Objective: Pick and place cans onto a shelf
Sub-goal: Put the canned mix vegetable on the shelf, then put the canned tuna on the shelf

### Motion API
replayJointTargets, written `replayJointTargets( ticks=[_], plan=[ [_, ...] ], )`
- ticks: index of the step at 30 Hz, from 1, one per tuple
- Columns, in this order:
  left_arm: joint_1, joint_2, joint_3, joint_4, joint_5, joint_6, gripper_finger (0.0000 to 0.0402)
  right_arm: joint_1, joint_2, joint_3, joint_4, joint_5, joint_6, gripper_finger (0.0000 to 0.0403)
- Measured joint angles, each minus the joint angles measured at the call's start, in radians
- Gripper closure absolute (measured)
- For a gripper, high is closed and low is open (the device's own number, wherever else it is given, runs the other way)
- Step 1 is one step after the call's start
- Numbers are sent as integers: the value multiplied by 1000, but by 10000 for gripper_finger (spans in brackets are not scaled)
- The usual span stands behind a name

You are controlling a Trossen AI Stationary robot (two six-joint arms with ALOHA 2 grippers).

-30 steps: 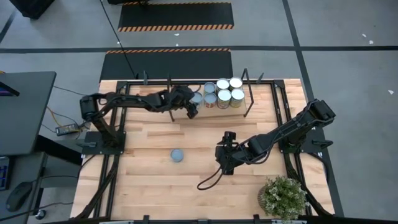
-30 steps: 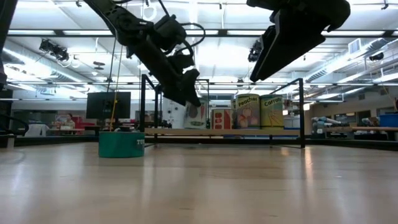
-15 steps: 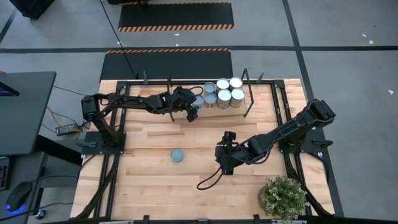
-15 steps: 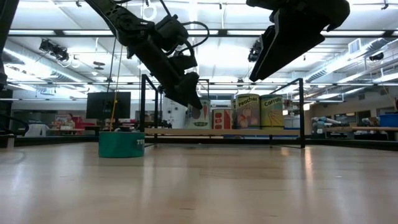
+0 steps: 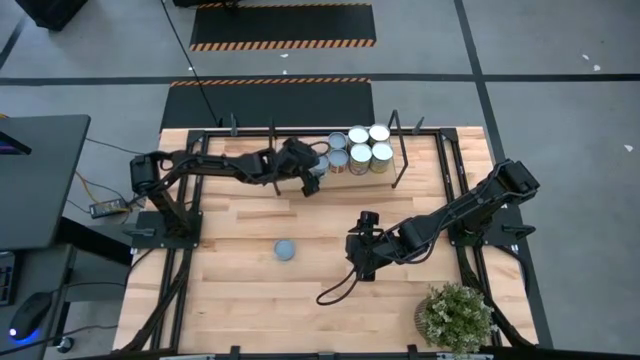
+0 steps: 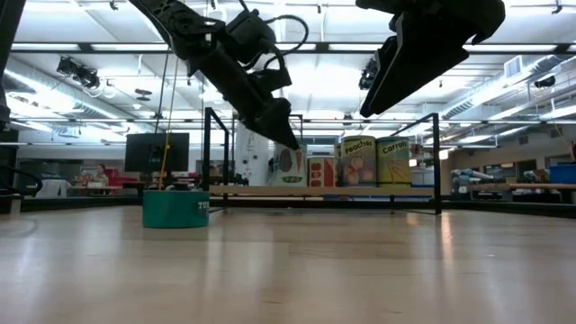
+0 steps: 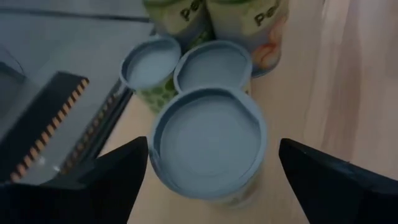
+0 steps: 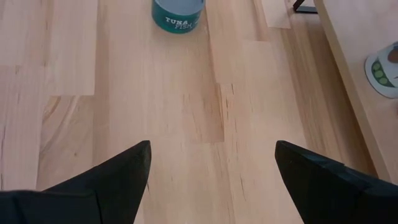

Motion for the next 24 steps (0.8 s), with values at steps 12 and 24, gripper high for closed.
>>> replayJointTargets(
  ticks=[12, 24],
  plan=[
    [-94, -48, 73, -107, -185, 176, 33, 8, 0, 0, 4, 0, 4, 53],
    [-289, -194, 75, -587, 297, 2, 33, 8, 0, 0, 16, 1, 2, 53]
  ],
)
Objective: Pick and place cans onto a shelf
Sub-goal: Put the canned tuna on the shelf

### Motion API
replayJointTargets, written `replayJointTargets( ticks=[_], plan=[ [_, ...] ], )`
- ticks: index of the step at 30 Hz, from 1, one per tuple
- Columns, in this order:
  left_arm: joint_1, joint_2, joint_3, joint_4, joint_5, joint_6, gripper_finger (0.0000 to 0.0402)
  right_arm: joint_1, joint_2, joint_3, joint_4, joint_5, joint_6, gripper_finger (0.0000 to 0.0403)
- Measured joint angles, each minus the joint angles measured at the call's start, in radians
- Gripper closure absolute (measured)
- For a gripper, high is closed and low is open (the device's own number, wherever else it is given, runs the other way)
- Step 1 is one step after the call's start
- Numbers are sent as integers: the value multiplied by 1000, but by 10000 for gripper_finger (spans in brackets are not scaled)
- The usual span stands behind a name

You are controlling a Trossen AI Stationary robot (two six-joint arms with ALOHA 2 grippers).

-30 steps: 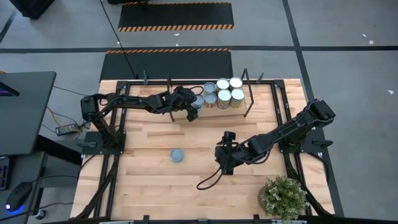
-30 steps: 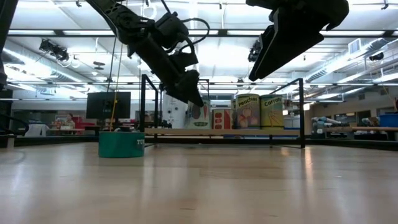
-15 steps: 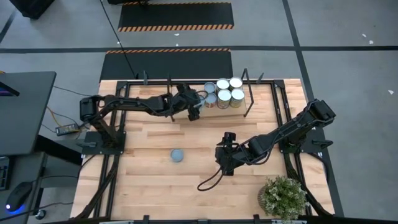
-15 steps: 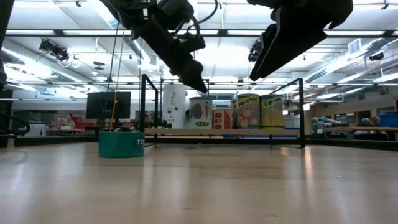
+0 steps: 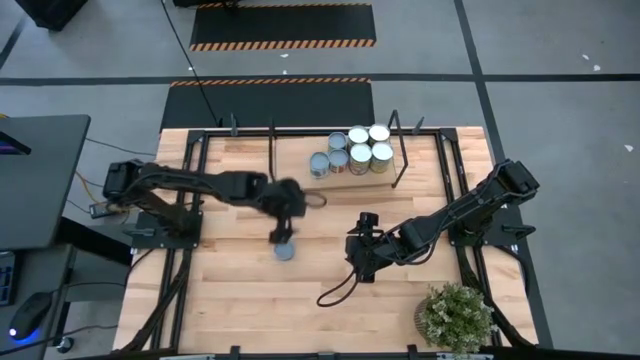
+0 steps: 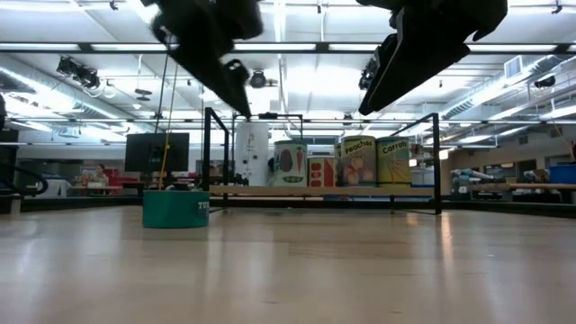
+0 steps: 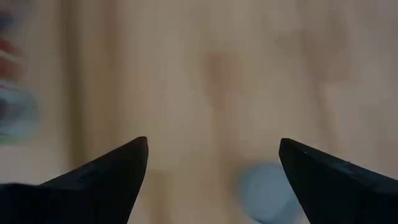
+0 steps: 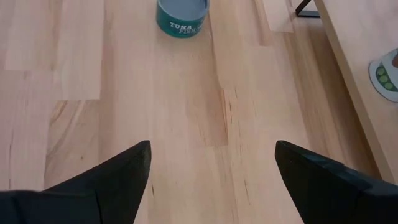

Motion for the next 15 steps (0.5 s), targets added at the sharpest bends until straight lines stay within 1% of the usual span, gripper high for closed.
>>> replayJointTargets(
  ticks=[2, 4, 8, 11, 15],
  plan=[
    [-46, -1, 0, -57, 40, -50, 33, 0, 0, 0, 4, 3, -2, 53],
    [-92, 2, -1, -121, 44, -98, 33, 0, 0, 0, 8, 3, -2, 53],
    [-164, 26, -12, -157, 43, -180, 33, 0, 0, 0, 11, 3, -3, 53],
    [-197, 29, -59, -135, 20, -250, 33, 0, 0, 0, 13, 3, -3, 53],
    [-221, 33, -147, -157, -6, -306, 33, 1, 0, 0, 13, 3, -6, 53]
  ],
)
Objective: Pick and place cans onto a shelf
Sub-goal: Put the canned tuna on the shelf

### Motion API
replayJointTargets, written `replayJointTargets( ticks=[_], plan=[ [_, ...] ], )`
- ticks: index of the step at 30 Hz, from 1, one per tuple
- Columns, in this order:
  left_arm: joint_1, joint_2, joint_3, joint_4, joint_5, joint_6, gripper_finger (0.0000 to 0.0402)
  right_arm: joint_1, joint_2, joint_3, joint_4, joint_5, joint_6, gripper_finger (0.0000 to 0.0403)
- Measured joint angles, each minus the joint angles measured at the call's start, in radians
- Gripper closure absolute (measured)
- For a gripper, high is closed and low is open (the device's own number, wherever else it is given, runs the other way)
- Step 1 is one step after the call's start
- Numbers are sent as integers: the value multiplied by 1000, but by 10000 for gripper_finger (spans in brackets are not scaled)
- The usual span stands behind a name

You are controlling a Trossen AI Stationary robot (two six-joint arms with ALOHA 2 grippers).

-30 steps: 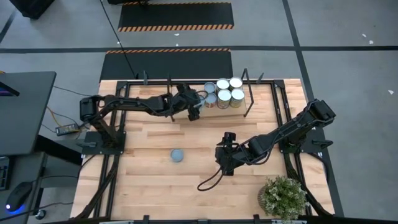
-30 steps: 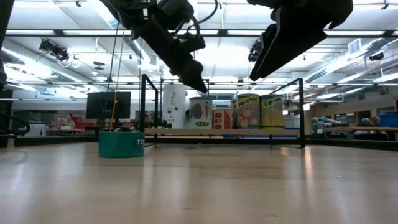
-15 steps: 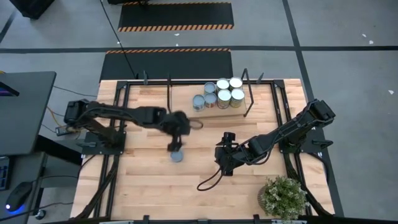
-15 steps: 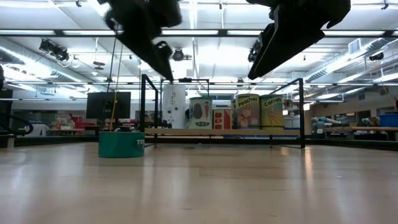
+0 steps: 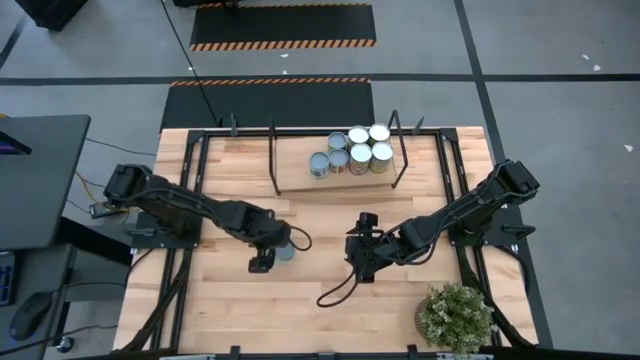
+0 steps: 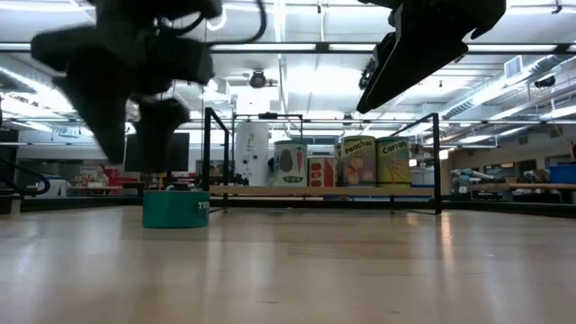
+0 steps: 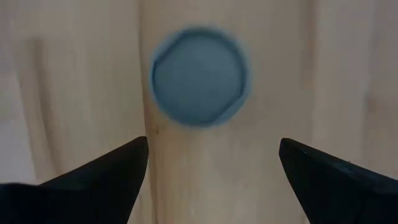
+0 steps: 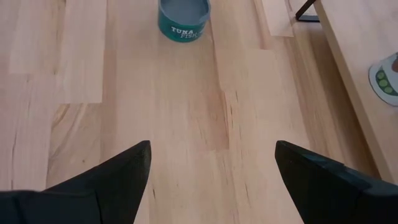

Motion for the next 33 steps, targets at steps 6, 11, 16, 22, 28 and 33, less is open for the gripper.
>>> replayJointTargets(
  ticks=[6, 11, 16, 22, 28, 33],
  plan=[
    [-2, 0, -115, 120, -41, -89, 33, -1, 0, 0, 8, 0, -10, 53],
    [-11, 0, -171, 269, -110, -97, 33, -2, 0, 0, 11, 0, -7, 53],
    [-34, -1, -179, 322, -196, -78, 33, -3, 0, 0, 12, 0, -17, 53],
    [-60, 12, -179, 394, -183, -78, 33, -3, 0, 0, 16, 0, -12, 53],
    [-54, 62, -179, 440, -190, -62, 33, -3, 0, 0, 29, -5, -18, 53],
    [-48, 77, -179, 475, -191, -61, 33, -3, 0, 0, 29, -7, -18, 53]
  ],
)
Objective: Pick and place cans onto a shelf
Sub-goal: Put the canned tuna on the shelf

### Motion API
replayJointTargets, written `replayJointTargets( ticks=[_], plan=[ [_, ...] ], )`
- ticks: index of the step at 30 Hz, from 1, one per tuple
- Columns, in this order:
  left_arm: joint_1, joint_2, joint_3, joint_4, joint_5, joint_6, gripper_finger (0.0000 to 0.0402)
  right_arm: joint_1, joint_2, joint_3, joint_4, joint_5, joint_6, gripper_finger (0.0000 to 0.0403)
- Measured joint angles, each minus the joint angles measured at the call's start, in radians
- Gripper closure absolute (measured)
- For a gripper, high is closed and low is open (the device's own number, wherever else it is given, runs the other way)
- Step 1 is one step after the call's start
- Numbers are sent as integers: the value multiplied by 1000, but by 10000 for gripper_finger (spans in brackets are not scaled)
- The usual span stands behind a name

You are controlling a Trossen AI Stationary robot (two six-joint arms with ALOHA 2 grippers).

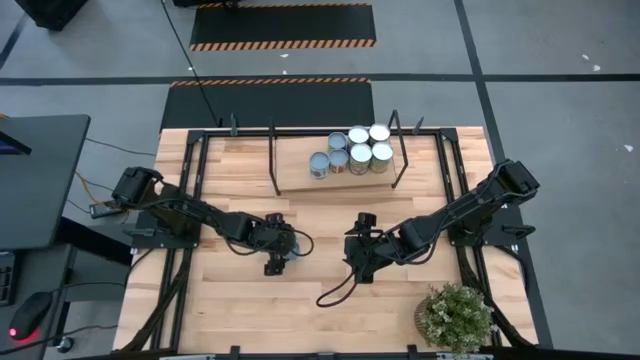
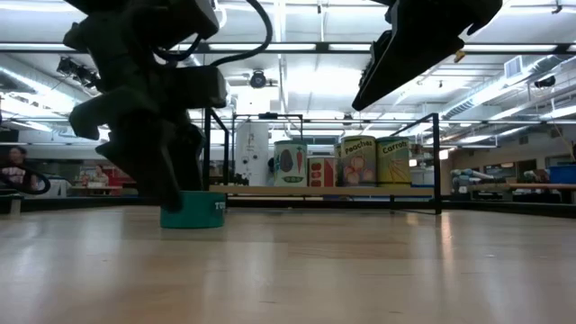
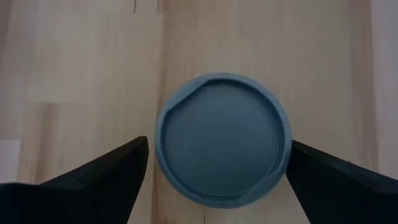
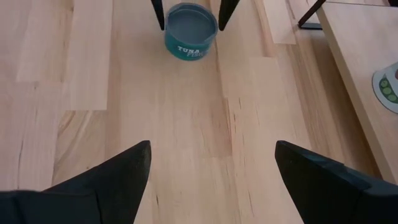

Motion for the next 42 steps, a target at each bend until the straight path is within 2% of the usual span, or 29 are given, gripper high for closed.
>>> replayJointTargets(
  ticks=[13, 22, 25, 33, 37, 42],
  plan=[
    [-7, 44, 0, 65, -22, 12, 38, 0, 0, 0, 2, 0, -1, 53],
    [5, 78, 14, 79, -24, 2, 101, -2, 0, 0, 1, 0, -3, 53],
    [26, 77, 47, 59, -30, -4, 108, -7, 0, 0, 1, 0, -3, 53],
    [114, 76, 239, -119, -155, 75, 100, -5, 0, 0, 8, 0, -2, 53],
    [198, 76, 316, -187, -148, 151, 99, -6, 0, 0, 8, 0, -11, 53],
    [351, 75, 331, -208, -56, 184, 98, -5, 0, 0, 8, 0, -11, 53]
  ],
)
